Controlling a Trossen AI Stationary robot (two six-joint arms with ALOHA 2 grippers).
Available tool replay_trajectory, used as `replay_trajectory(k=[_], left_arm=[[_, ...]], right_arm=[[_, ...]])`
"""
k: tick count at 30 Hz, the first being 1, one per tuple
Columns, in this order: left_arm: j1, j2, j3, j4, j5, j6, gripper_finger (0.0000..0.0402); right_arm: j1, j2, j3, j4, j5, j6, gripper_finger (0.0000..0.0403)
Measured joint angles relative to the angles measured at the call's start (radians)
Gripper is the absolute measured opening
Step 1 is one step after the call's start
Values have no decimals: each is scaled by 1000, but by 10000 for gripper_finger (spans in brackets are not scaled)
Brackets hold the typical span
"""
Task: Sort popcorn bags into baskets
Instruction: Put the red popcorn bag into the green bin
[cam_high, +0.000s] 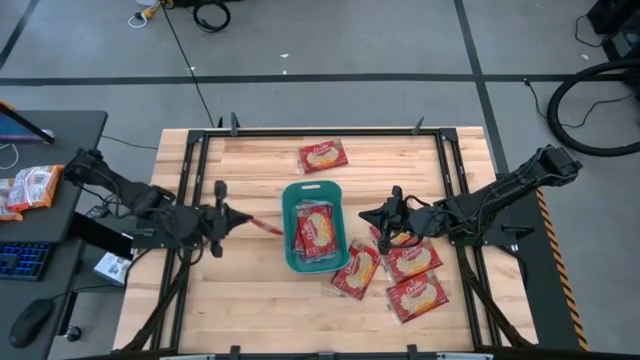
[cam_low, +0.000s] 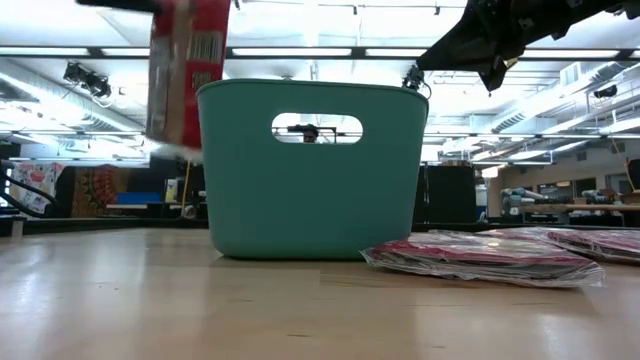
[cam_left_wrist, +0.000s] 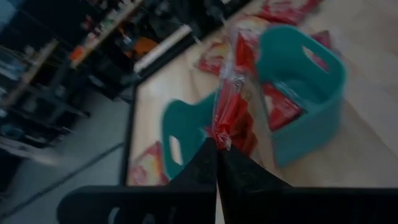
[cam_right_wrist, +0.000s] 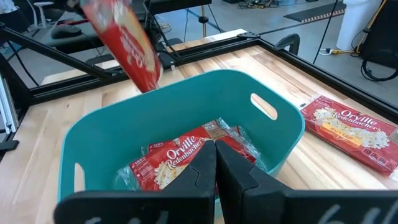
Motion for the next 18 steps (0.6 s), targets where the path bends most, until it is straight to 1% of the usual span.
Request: replay_trajectory(k=[7, 12, 18], left_arm=[[45, 16, 53, 33, -38, 96, 1], [92, 81, 102, 39, -35, 173, 1], [136, 163, 194, 12, -35, 255, 1]], right_arm=[[-4, 0, 0, 0, 0, 0, 9], [-13, 0, 0, 1, 0, 0, 9], [-13, 0, 0, 5, -10, -1, 9]])
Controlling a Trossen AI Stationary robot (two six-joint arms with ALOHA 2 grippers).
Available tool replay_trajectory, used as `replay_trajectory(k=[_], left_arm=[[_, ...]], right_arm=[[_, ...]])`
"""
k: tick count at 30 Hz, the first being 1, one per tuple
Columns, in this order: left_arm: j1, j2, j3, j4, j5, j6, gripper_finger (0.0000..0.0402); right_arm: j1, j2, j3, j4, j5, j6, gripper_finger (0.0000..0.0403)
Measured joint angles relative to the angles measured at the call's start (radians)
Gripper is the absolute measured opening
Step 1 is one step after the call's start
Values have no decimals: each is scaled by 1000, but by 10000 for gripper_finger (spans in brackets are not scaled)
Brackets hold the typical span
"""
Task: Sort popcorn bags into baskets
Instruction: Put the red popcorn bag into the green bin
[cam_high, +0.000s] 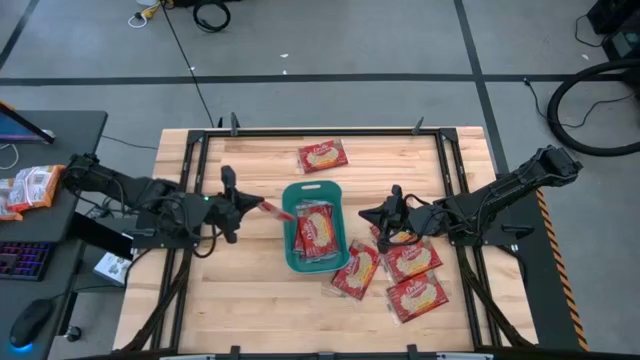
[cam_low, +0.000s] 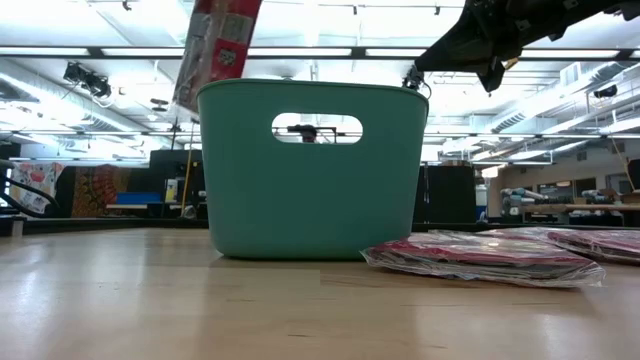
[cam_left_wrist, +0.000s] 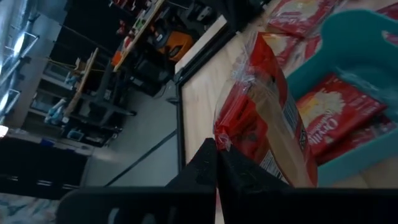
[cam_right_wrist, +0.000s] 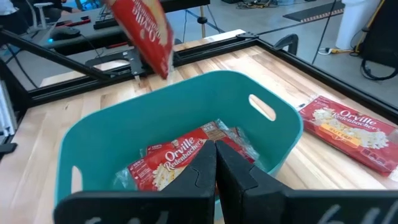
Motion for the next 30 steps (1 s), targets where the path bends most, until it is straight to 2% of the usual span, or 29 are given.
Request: replay_trajectory(k=[3, 8, 16, 23, 28, 30], left_arm=[[19, 31, 45, -13, 9, 12, 1], [66, 73, 94, -8, 86, 4, 1], [154, 164, 94, 21, 174, -78, 1], [207, 252, 94, 119, 256, -138, 1], [238, 305, 94, 154, 264, -166, 1], [259, 324, 94, 163, 307, -190, 1]], right_arm=[[0, 0, 0, 3, -10, 0, 9], [0, 0, 0, 4, -10, -11, 9], [0, 0, 0, 34, -10, -43, 9], [0, 0, 0, 34, -10, -45, 9], [0, 0, 0, 34, -14, -45, 9], [0, 0, 0, 34, -15, -45, 9]])
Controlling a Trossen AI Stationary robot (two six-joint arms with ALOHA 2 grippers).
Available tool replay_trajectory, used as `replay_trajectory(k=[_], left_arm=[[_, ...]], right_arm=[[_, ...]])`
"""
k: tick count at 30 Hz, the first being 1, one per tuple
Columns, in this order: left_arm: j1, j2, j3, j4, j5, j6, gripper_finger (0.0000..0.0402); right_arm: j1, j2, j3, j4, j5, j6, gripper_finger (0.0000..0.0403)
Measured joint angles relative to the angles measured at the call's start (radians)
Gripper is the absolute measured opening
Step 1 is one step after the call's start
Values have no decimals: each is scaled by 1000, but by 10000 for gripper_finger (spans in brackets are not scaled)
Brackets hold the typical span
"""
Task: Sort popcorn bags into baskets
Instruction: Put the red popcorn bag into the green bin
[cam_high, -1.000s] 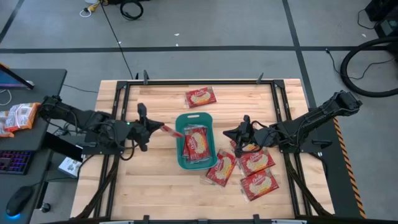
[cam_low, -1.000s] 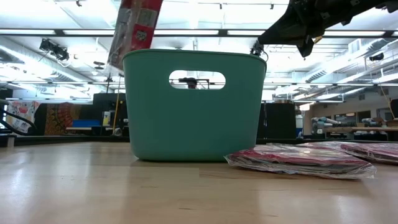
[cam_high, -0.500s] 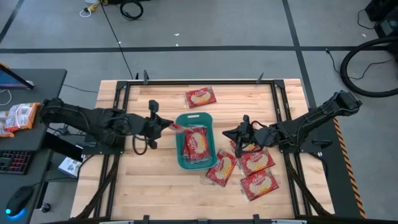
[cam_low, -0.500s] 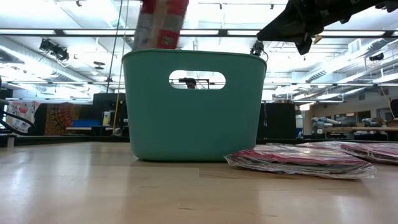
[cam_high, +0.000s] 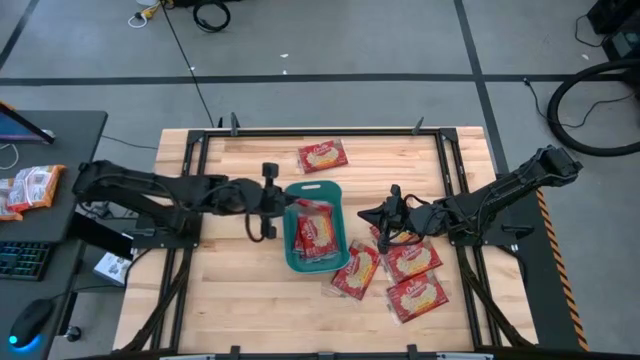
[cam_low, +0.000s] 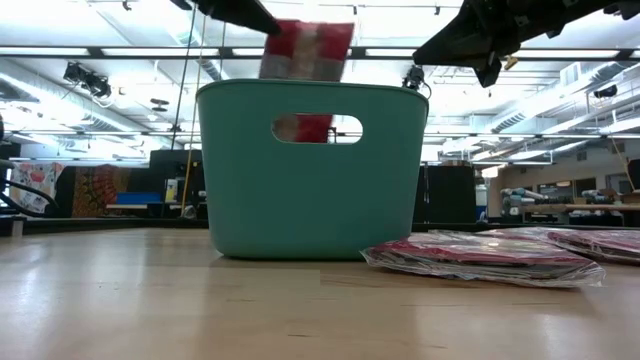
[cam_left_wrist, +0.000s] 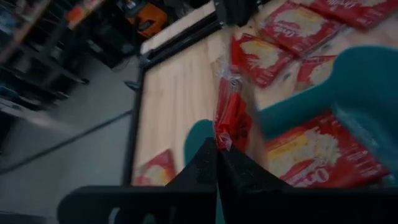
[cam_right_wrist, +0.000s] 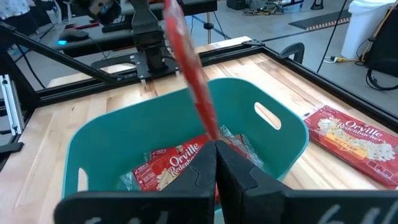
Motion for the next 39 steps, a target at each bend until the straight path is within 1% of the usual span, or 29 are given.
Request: replay_trajectory(k=[2, 7, 11, 14, 19, 22, 24, 31, 39], left_arm=[[25, 21, 0, 21, 42, -26, 1], [96, 71, 0, 38, 83, -65, 1], [150, 95, -2, 92, 113, -65, 1], [187, 98, -2, 86, 125, -45, 1], [217, 110, -7, 43, 231, -96, 1], [213, 128, -42, 2, 259, -108, 1], [205, 140, -64, 23, 280, -130, 1], [133, 136, -82, 53, 282, -144, 1], [14, 157, -81, 62, 289, -60, 2]], right_arm=[[0, 0, 0, 1, 0, 0, 9], [0, 0, 0, 7, -1, -4, 9], [0, 0, 0, 9, -1, -7, 9], [0, 0, 0, 10, -1, -7, 9], [0, 0, 0, 10, -24, -7, 9], [0, 0, 0, 13, -23, -8, 9], [0, 0, 0, 14, -23, -8, 9], [-3, 0, -1, 20, -24, -21, 9], [-3, 0, -1, 22, -27, -23, 9]])
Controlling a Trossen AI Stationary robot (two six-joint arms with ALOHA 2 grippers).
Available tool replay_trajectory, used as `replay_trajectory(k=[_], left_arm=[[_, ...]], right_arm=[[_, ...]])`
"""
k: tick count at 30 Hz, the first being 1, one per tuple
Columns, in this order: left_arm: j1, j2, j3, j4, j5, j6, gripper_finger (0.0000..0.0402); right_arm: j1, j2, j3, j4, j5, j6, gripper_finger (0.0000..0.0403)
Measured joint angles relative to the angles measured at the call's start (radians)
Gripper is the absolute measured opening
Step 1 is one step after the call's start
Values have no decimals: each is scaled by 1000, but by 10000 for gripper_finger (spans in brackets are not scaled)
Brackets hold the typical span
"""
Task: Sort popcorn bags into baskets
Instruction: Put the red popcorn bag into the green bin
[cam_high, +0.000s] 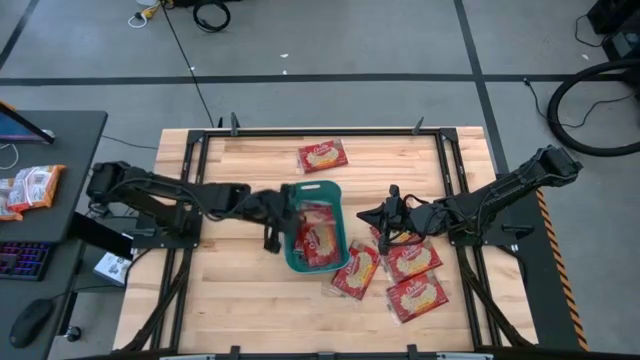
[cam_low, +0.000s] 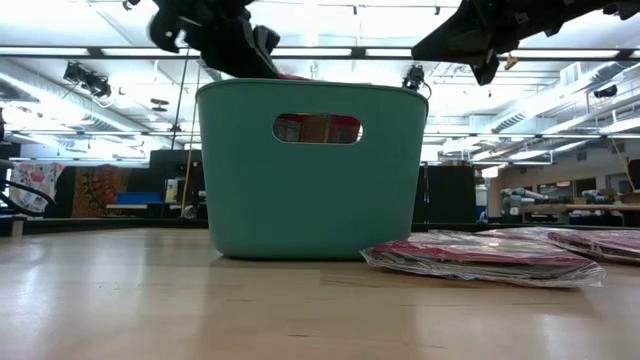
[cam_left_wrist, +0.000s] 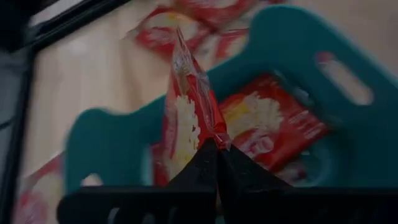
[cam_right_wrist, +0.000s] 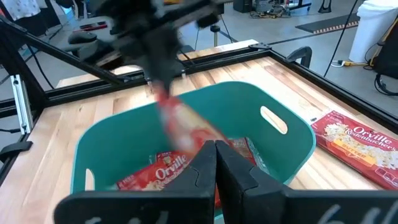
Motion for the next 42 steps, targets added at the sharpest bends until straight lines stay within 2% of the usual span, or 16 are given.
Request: replay_trajectory(k=[4, 15, 28, 31, 36, 39, 42], left_arm=[[-33, 51, 0, 3, 66, 27, 4], [-93, 178, 0, 46, 70, 14, 7], [-131, 186, 0, 52, 149, 20, 10], [-129, 182, 0, 52, 151, 18, 27], [-126, 177, 0, 58, 132, -11, 88], [-120, 152, 0, 40, 104, -15, 121], [-100, 107, -1, 1, 88, -18, 134]], right_arm=[[0, 0, 0, 1, 0, 0, 9], [0, 0, 0, 3, -2, 0, 9], [0, 0, 0, 6, -2, -3, 9], [0, 0, 0, 6, -2, -5, 9], [0, 0, 0, 6, -8, -1, 9], [-8, 0, 0, 3, -45, 27, 9], [-19, 0, 0, -12, -88, 48, 9]])
